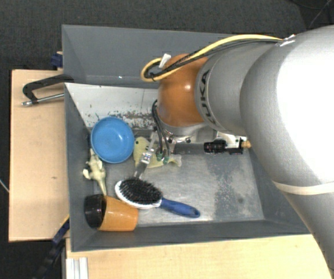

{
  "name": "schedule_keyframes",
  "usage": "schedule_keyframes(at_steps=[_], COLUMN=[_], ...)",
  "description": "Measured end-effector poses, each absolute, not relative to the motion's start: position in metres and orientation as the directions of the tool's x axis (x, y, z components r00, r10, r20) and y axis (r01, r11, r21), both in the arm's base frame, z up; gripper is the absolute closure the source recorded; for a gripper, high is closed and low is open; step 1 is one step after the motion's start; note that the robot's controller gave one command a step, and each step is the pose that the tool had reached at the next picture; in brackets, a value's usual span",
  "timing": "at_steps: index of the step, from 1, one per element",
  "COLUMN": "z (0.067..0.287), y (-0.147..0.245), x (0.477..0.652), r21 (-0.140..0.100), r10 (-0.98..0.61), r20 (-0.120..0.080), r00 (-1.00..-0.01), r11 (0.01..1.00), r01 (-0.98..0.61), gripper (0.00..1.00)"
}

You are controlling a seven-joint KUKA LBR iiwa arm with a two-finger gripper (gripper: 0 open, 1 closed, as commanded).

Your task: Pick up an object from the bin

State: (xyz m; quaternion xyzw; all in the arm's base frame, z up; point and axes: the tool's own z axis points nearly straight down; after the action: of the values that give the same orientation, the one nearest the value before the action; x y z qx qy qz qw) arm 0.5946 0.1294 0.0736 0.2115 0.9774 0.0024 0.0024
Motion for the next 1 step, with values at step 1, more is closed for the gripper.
schedule_keyframes(at_steps=[1], z=[0.0755], y=[0.1305], x=[0.5958], r21=[0.004], r10=[0.412], r20=[-0.002], r00=[-0.911], r11=[0.911], r01=[0.412], gripper=[0.0])
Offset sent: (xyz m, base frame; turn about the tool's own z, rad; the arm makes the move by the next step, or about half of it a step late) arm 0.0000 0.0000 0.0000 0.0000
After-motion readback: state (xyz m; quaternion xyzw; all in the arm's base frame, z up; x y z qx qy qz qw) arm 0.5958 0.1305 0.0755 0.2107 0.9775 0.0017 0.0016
